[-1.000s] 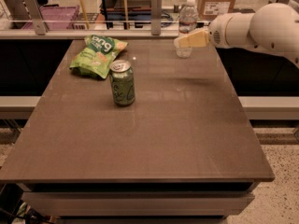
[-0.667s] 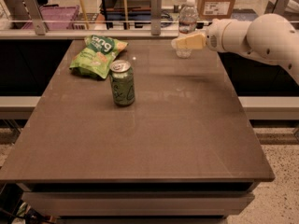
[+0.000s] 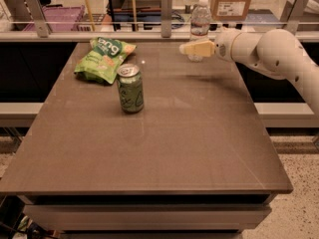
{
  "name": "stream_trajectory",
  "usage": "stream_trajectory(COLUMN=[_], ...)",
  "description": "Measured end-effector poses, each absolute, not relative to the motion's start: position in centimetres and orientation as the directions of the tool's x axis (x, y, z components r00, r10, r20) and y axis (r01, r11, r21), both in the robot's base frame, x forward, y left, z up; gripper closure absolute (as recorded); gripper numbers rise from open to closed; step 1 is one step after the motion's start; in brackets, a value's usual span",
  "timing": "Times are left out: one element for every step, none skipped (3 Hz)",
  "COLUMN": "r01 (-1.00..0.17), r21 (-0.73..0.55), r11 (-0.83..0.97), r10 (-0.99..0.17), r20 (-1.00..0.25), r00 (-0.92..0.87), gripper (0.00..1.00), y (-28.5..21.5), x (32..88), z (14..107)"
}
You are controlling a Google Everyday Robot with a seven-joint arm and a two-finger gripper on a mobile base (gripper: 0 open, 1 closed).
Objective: Pick water bottle
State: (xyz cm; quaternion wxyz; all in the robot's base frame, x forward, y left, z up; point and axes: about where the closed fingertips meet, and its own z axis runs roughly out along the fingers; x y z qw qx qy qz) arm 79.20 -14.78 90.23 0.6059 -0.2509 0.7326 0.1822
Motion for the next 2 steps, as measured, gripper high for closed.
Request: stream_trajectory(r01=[-0.597, -0.61], r21=[-0.041, -0.063], r11=[0.801, 0.79], r10=[-0.141, -0.153], r20=[-0.982, -0.983], r00=[-0.122, -0.097], gripper=[0.0, 0.0], y=[-14.8, -15.1], x=[80.4, 81.6], z=[90.0, 90.3])
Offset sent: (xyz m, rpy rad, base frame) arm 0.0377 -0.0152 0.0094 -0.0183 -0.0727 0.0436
